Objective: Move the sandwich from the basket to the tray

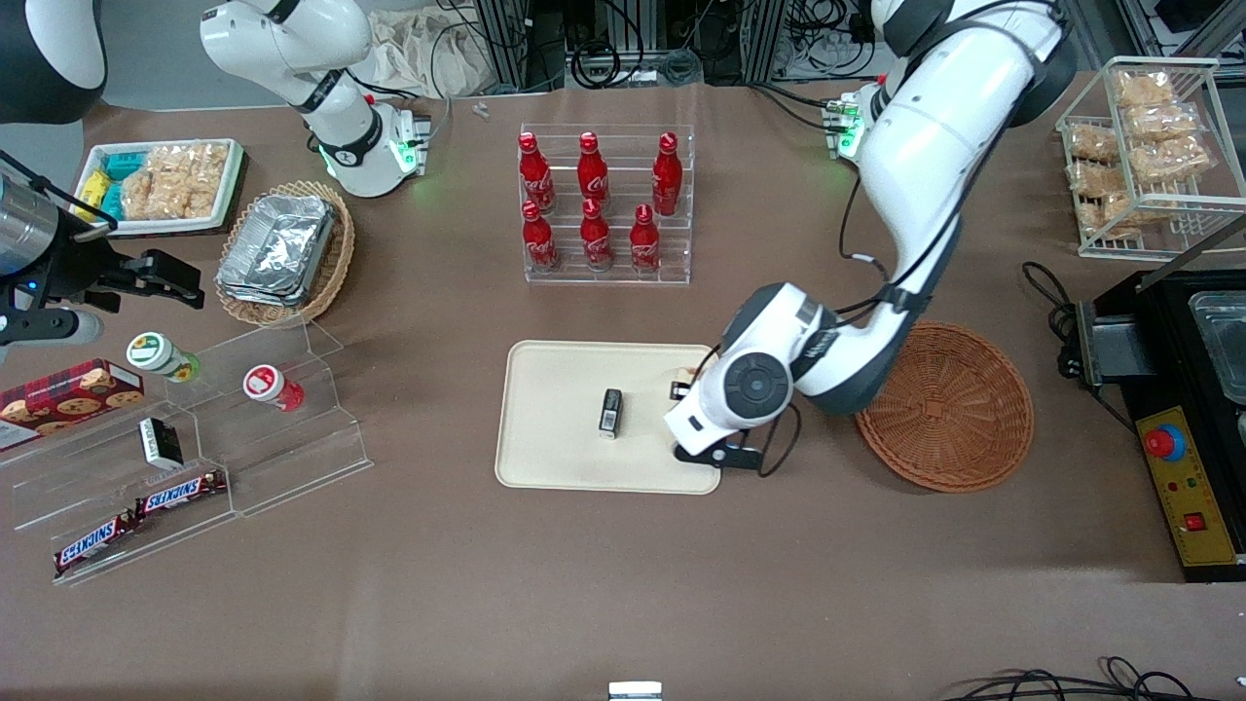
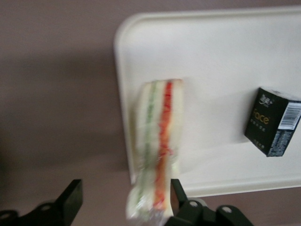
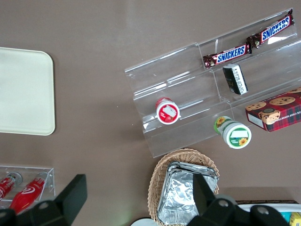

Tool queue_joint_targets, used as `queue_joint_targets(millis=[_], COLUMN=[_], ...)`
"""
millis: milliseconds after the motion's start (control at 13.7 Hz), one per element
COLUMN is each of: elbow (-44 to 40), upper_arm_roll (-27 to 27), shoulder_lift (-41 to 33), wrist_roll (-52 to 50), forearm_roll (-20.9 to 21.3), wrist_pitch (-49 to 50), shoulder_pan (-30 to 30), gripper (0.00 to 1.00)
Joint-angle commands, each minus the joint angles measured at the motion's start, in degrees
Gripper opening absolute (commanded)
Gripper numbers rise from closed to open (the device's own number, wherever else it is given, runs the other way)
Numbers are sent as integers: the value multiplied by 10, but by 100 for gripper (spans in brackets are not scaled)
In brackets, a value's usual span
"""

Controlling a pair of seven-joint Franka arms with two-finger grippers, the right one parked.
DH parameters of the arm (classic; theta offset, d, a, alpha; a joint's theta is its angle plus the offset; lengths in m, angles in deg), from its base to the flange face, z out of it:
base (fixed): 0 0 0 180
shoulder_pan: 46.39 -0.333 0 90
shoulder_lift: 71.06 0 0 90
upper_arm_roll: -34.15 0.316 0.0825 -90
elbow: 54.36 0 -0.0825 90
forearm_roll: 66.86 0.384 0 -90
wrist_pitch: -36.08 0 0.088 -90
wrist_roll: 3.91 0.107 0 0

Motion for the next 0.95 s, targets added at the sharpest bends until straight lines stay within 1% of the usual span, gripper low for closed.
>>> queue_joint_targets(millis=[0,219,438,656,875], elbow=[14,14,14,12,-8], upper_arm_roll=[-3,-2,-1,-1,1], shoulder_lift=[-86,-162,-217,-238,-240], wrist_roll=[55,133,214,244,247], forearm_roll=[-6,-7,3,2,5], wrist_pitch=[89,165,197,223,235], shoulder_pan=[-62,-128,-210,-278,-305], gripper=[100,100,100,100,100])
